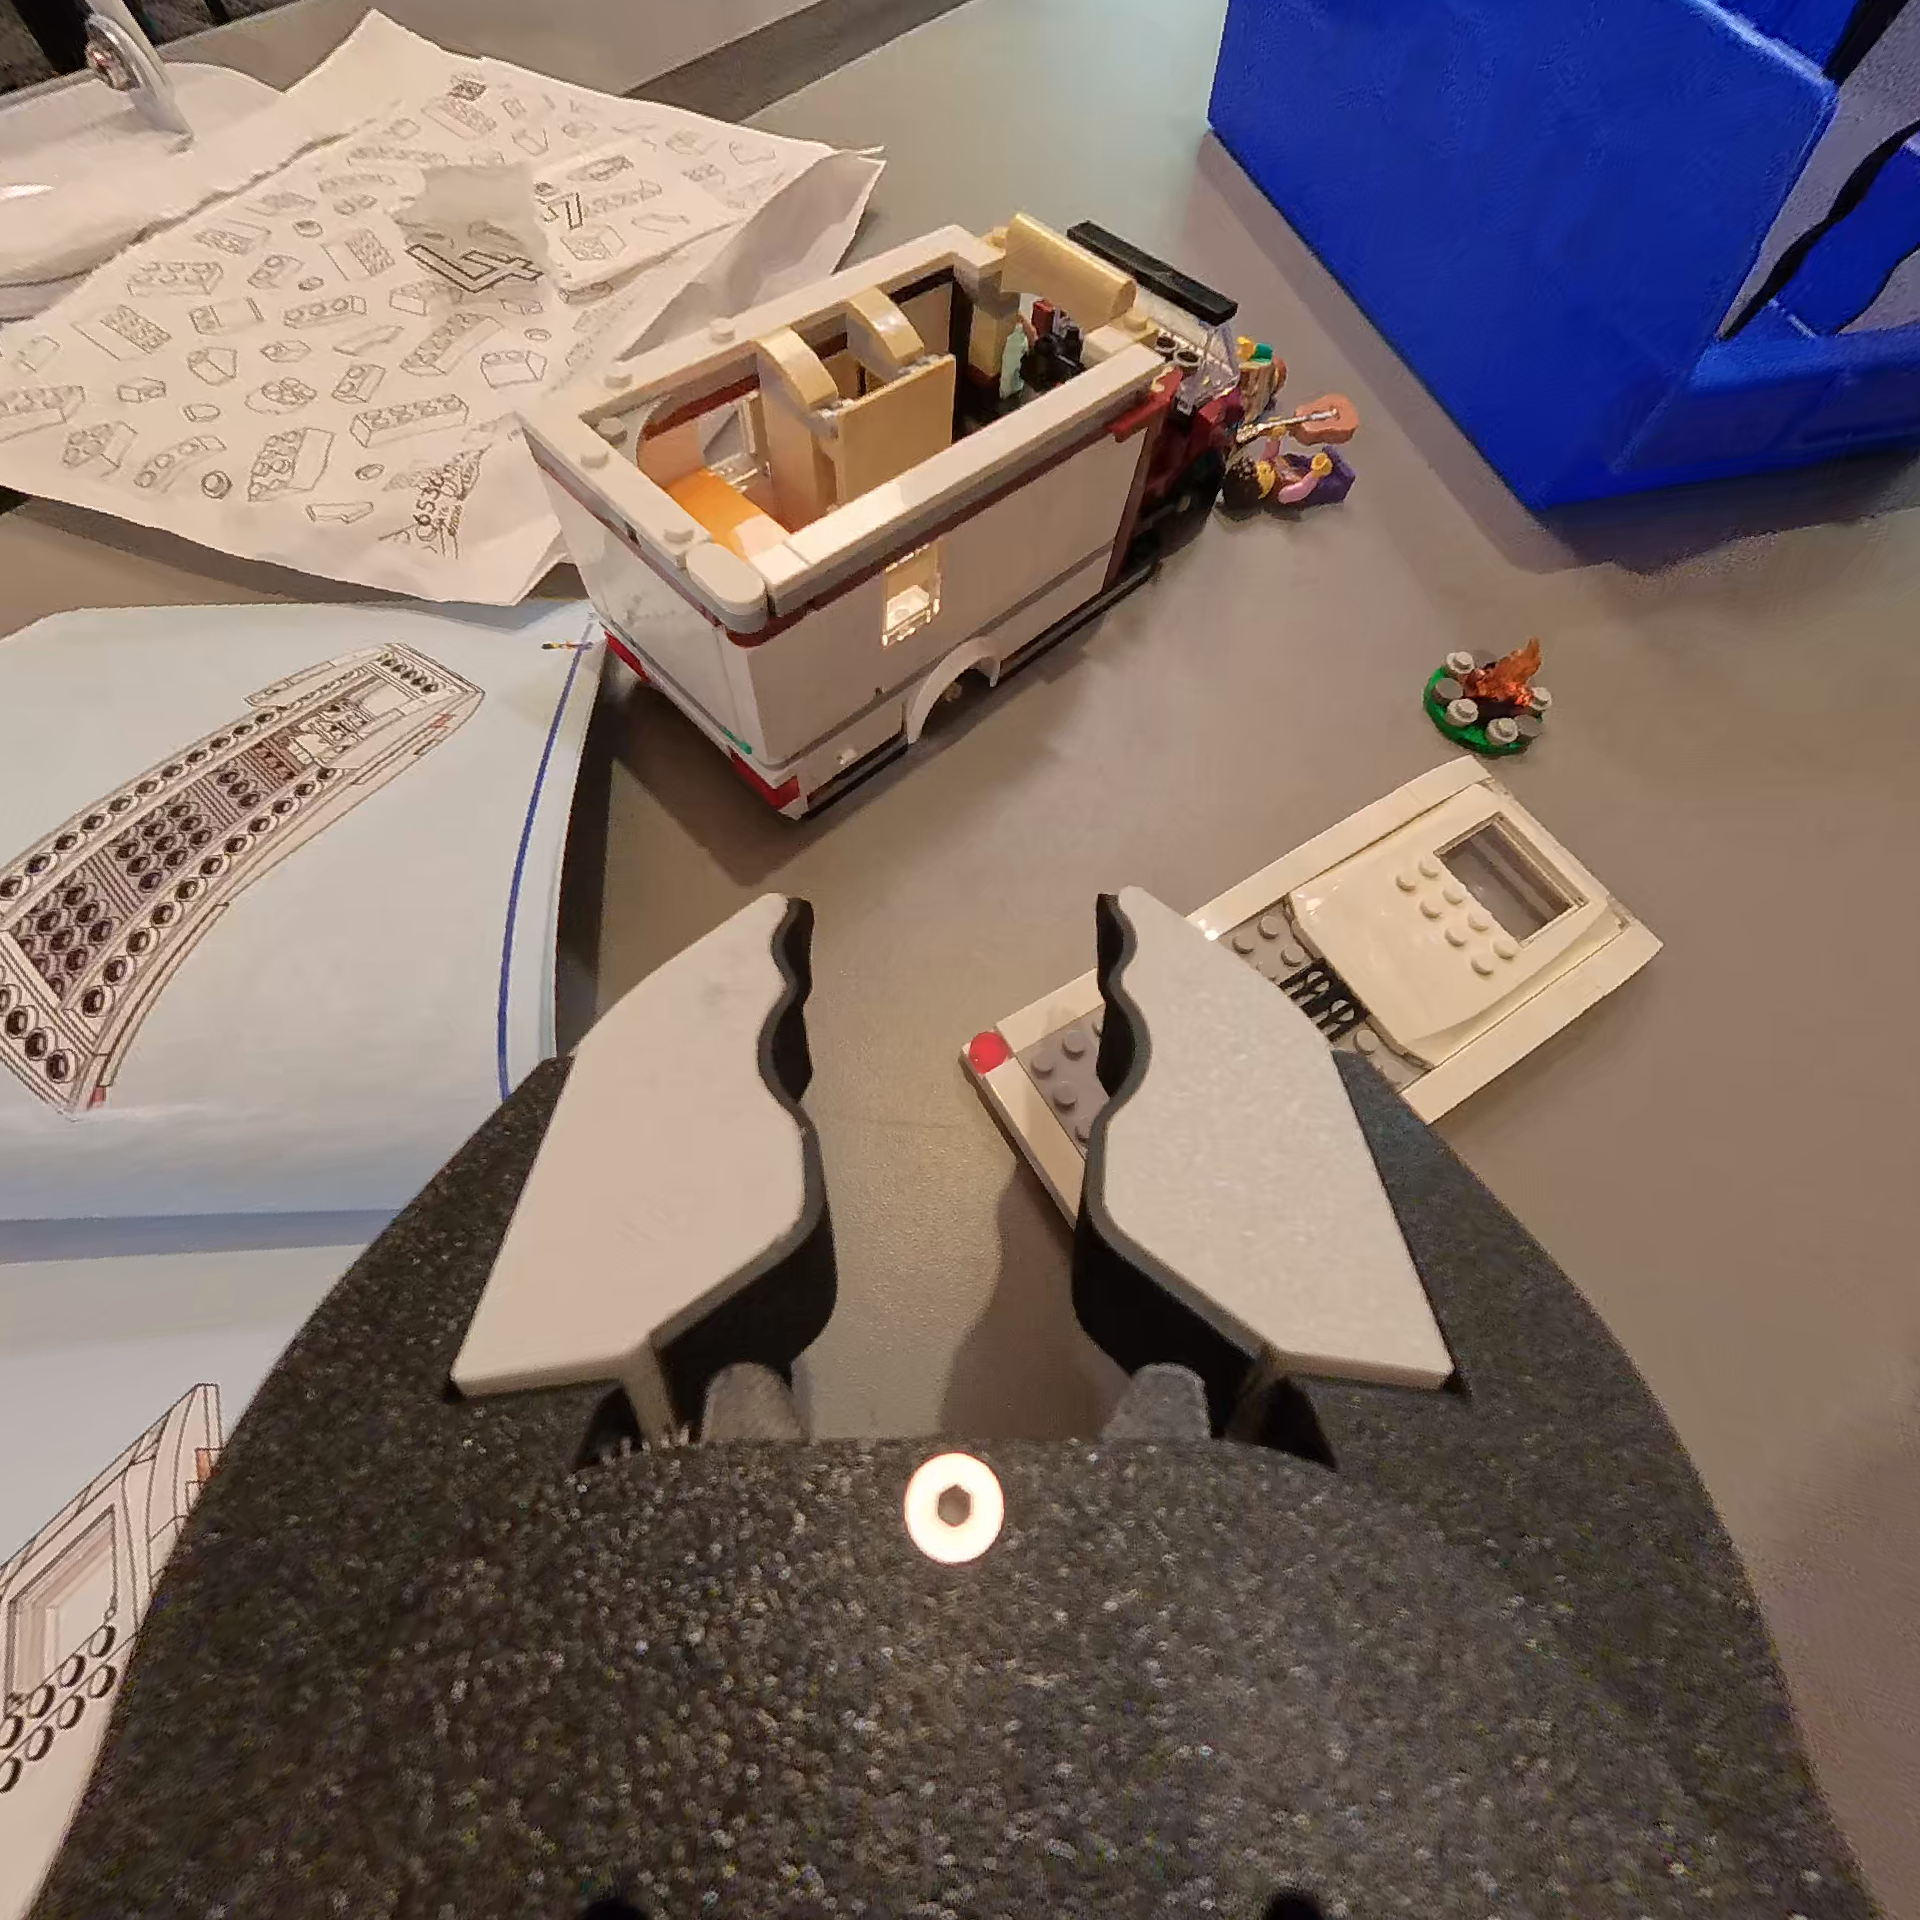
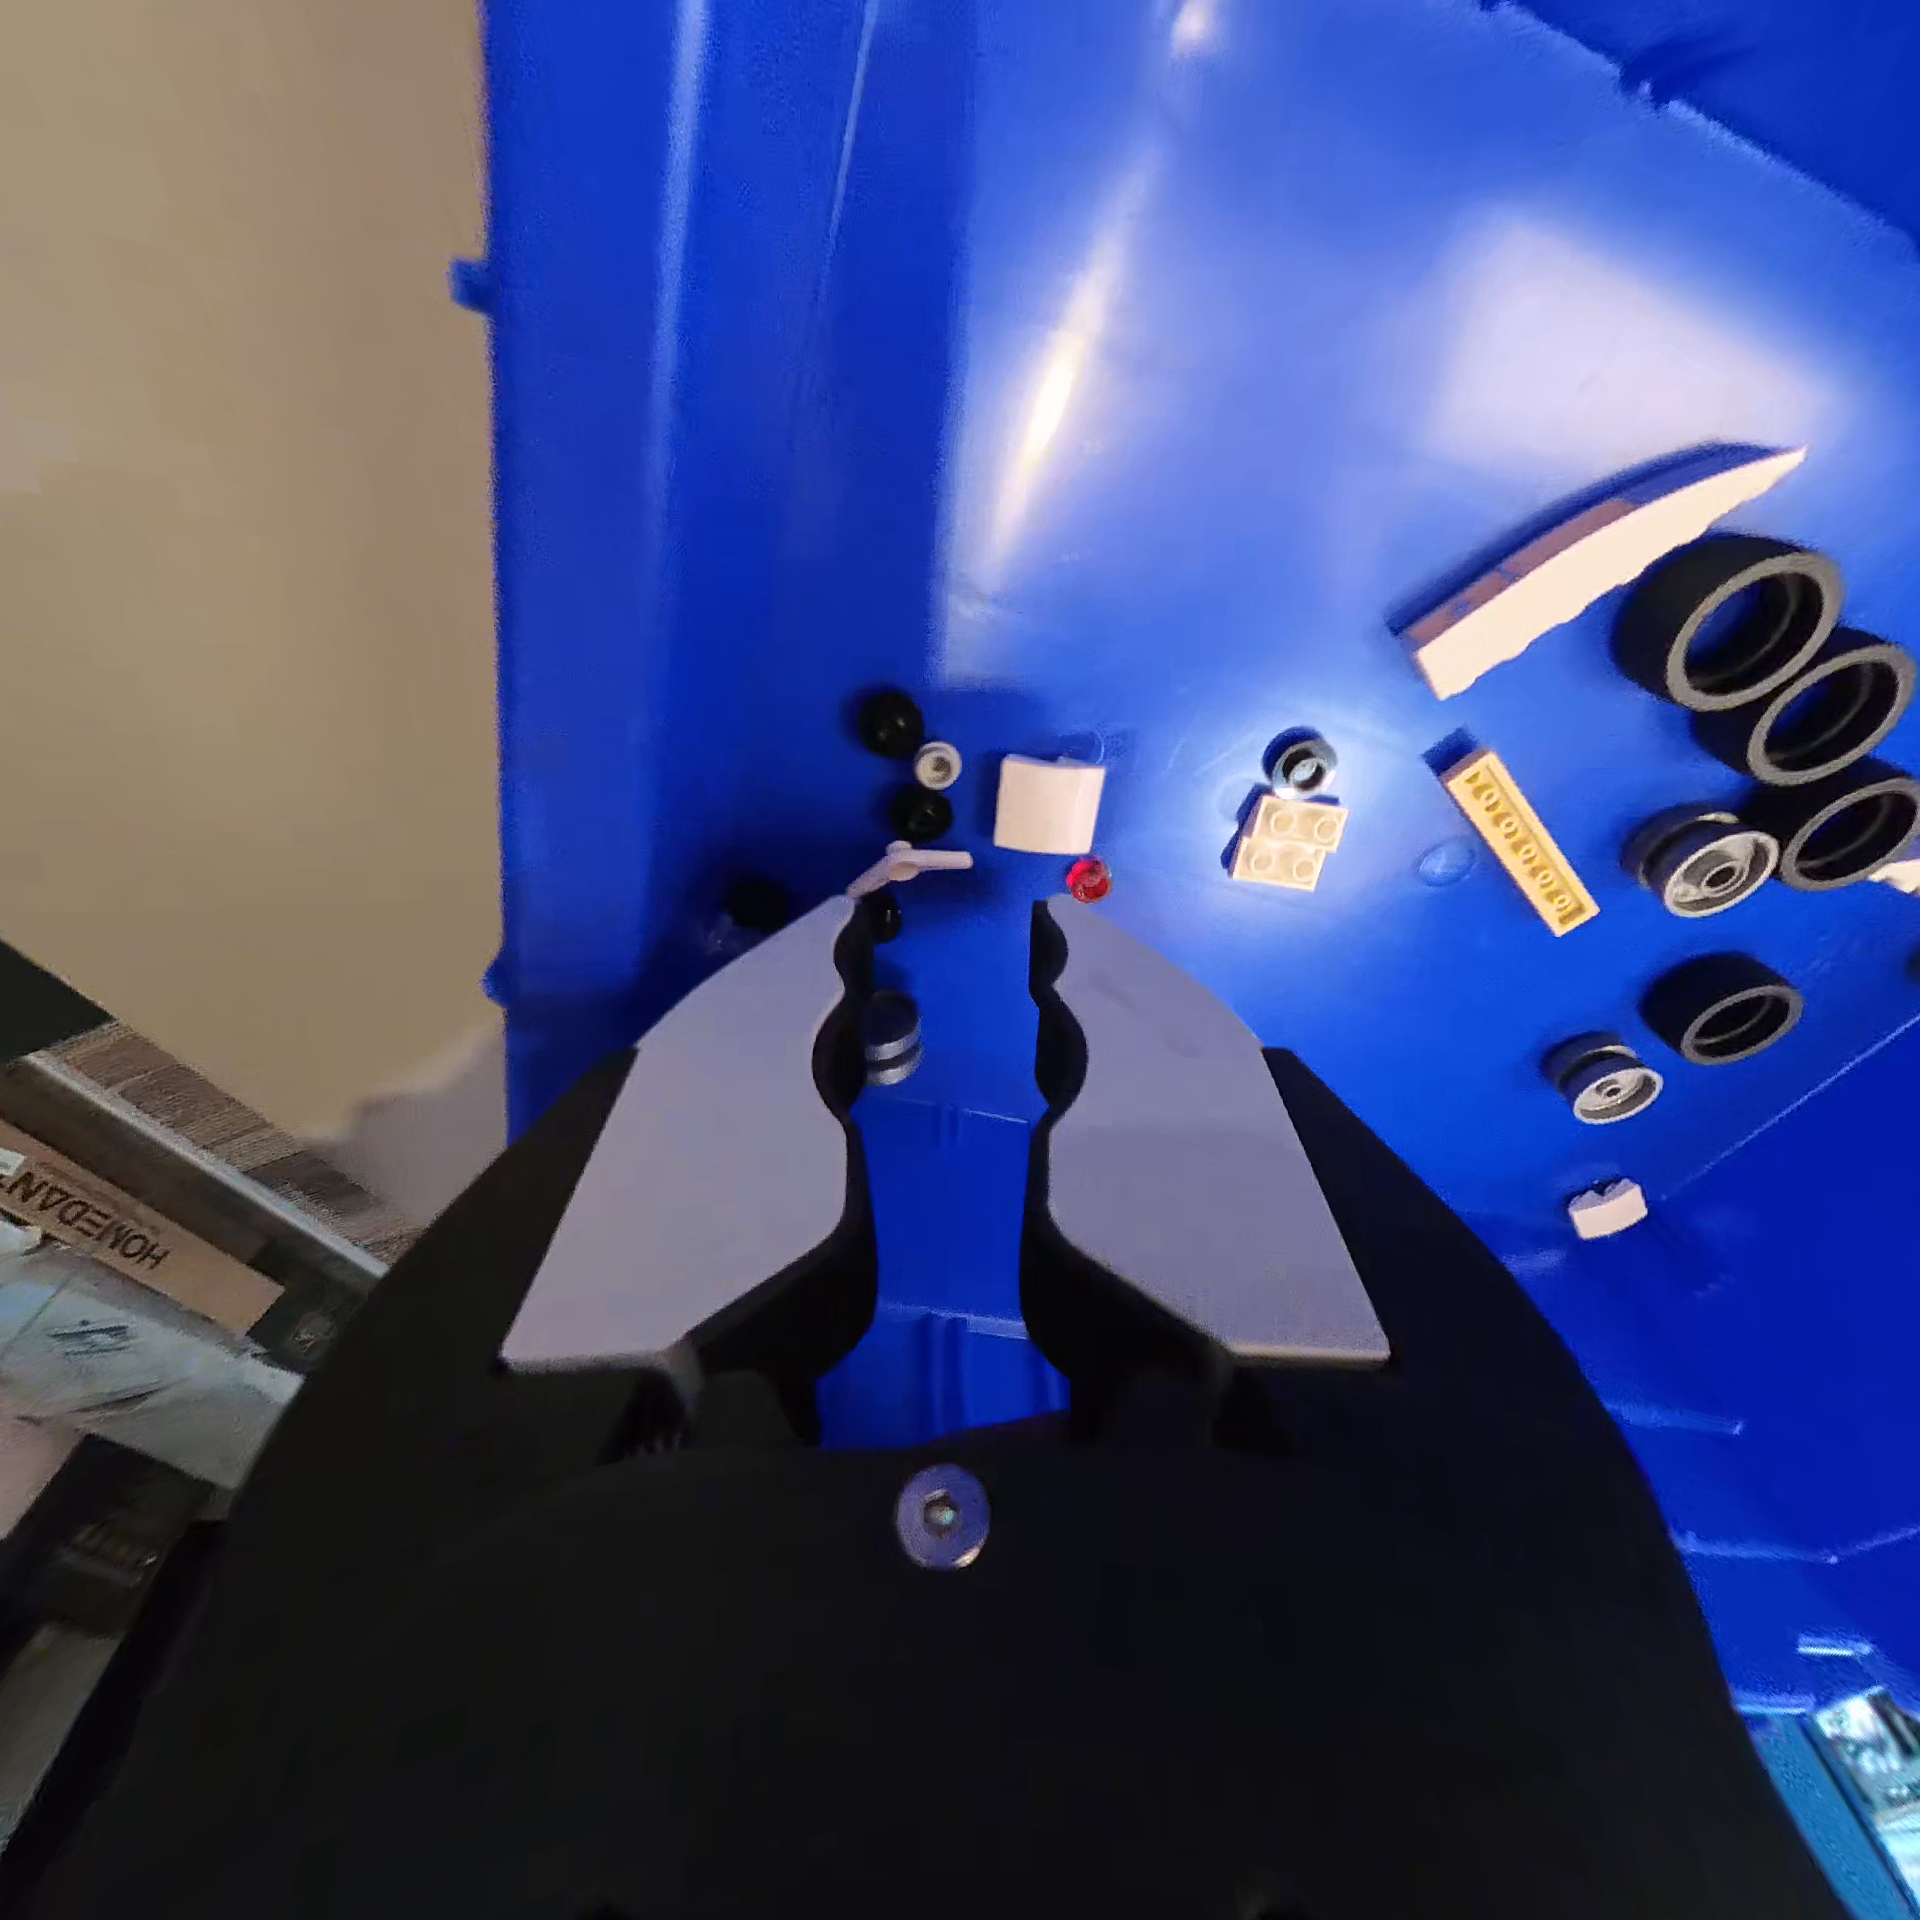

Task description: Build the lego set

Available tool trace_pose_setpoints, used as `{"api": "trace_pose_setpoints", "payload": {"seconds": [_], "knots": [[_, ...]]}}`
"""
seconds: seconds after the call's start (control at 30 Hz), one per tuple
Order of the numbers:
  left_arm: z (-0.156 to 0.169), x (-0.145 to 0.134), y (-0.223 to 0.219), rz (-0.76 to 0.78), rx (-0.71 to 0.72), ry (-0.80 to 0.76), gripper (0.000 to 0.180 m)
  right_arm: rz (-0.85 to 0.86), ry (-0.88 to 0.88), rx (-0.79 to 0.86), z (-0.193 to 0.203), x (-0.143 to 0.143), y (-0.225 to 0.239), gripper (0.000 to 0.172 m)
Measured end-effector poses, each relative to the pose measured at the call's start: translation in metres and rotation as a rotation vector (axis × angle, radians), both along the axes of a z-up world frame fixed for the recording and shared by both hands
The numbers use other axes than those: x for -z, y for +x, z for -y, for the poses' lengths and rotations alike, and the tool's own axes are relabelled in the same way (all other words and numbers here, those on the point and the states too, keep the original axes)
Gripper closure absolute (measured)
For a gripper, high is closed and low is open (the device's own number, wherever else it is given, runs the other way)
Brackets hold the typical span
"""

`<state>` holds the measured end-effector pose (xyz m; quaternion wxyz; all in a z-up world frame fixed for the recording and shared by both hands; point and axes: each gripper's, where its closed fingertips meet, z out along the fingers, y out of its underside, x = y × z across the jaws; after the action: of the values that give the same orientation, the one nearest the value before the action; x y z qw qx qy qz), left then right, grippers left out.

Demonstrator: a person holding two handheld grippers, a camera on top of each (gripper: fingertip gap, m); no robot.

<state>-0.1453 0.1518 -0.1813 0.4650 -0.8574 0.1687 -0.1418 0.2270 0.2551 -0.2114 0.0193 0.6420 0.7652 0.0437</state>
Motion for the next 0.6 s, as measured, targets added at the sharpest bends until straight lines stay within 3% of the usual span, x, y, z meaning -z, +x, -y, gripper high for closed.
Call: {"api": "trace_pose_setpoints", "payload": {"seconds": [0.37, 0.6], "knots": [[0.0023, 0.0025, 0.0006, -0.041, 0.004, 0.0, 0.127, 0.088, -0.032, 0.054, 0.0043, 0.0063, 0.0014, 0.142], [0.003, 0.0043, 0.0019, -0.071, 0.008, 0.001, 0.127, 0.099, -0.02, 0.029, 0.0071, 0.0067, 0.0, 0.154]]}}
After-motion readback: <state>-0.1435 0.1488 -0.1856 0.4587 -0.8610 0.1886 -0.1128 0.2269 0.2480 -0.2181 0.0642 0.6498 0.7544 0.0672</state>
